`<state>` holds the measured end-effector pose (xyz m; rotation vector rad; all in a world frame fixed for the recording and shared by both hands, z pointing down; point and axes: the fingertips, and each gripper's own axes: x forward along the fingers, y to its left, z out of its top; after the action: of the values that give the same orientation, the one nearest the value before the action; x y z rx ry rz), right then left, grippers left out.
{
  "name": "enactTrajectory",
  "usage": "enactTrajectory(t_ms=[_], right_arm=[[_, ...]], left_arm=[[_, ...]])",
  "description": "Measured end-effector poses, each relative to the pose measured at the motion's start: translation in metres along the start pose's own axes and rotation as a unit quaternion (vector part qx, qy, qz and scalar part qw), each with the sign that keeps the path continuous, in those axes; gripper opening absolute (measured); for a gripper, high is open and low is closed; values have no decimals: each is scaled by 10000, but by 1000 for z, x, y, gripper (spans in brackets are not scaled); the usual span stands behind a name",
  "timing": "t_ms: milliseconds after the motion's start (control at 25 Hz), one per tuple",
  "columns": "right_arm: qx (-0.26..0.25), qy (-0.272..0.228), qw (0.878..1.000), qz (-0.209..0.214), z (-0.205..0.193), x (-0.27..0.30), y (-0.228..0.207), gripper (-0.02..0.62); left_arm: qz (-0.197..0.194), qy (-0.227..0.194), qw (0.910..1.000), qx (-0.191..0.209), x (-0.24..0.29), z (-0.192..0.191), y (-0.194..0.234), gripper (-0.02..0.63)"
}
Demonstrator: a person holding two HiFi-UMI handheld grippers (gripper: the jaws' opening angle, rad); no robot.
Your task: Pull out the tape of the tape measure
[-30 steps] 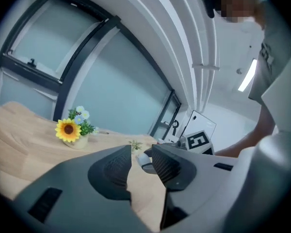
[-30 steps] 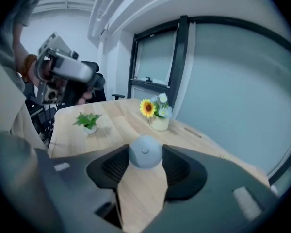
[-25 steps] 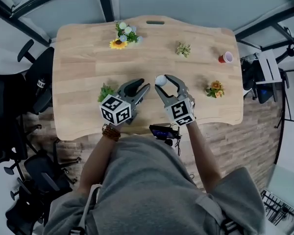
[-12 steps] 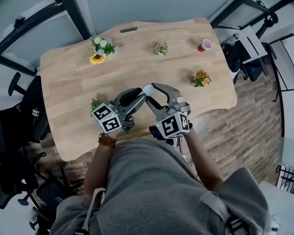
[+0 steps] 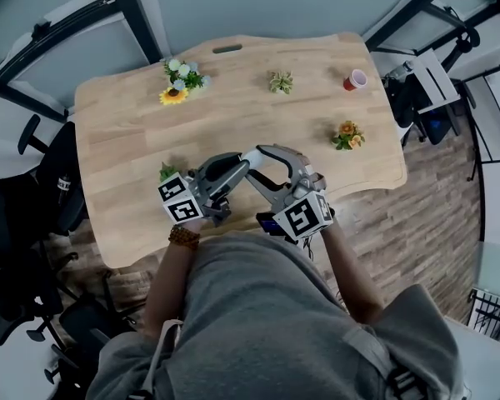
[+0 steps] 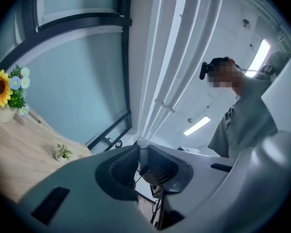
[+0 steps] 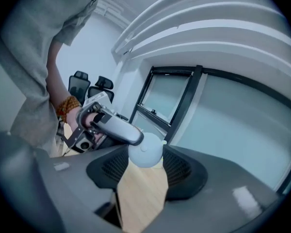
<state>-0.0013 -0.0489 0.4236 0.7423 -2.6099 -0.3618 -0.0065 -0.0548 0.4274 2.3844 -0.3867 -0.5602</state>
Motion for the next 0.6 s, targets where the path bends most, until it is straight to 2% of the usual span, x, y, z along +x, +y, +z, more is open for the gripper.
enactTrajectory(t_ms=[80,120,200,280,400,440,600], right_arm=[[733,-574,9955,196,15,-6,-8,238],[1280,-868,9876,275,21,-11,-13,245],[2274,-1192,9649,547,20,-22,-21,245],[2948,-1449,9403,892,21,-27,-24,245],[3464,-1737,9139,1211,28,-27,-22,244],[3547,-1766,9095,1256,28,-26,-21,242],[3765,-1818,8984,1344,26,-21,-15,160]], left_arm=[[-131,-158,9998,-47,-1,7,-4,66],[-168,-234,9996,-68,-2,12,-4,66],[-259,-308,9992,-65,-5,18,-6,66],[-421,-327,9986,-31,-6,21,-10,66],[-682,-451,9966,-82,-5,25,-17,66],[-749,-470,9960,-100,-4,25,-19,66],[-835,-454,9954,-111,-3,25,-22,64]])
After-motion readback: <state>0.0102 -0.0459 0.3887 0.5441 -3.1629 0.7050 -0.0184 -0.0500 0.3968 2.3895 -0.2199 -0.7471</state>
